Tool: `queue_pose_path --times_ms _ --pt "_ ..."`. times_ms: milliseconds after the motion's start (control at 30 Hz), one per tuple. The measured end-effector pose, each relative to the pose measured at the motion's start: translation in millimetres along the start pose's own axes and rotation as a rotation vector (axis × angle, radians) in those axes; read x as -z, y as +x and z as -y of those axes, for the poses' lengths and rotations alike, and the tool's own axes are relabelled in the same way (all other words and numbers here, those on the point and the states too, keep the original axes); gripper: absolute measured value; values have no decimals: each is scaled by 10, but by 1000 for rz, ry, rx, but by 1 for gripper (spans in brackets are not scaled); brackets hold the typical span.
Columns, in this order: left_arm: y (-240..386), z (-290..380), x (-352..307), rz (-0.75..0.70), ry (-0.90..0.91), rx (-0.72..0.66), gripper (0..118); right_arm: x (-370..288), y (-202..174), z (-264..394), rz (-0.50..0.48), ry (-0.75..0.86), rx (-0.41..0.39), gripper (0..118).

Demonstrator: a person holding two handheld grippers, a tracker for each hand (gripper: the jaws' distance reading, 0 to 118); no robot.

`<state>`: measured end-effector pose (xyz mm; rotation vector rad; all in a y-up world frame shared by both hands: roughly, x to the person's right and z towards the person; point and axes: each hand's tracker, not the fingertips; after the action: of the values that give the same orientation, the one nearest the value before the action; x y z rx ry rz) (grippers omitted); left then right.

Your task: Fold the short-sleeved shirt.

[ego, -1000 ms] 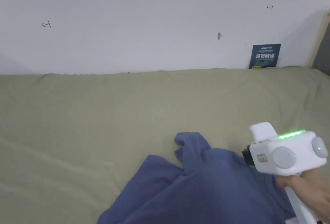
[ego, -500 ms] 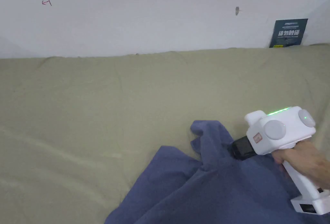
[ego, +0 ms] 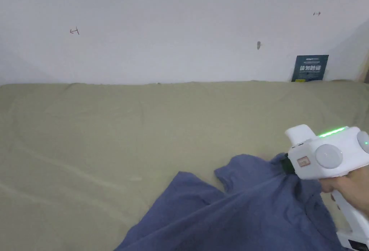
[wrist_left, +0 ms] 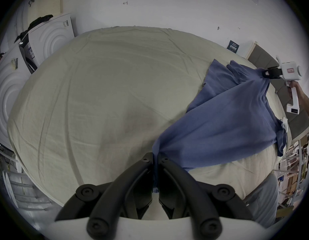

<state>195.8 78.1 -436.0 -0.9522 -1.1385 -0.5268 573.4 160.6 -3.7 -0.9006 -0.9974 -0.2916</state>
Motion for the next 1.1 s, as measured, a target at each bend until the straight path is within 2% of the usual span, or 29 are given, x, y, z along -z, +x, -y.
queue_pose_path --times_ms 200,467,700,933,1100 --pt "83 -177 -468 36 93 -29 0 -1016 91 125 34 103 -7 3" --pt "341 -545 -1082 22 228 24 0 -2260 203 231 101 281 20 3" --pt "607 -1172 -1933 18 416 27 0 -3246 377 143 163 438 94 3" --pt "826 -1727 -2736 -13 527 55 0 -3838 493 -61 196 538 151 3" --pt "866 -2046 -3068 -63 580 52 0 -4030 551 -261 210 573 171 3"
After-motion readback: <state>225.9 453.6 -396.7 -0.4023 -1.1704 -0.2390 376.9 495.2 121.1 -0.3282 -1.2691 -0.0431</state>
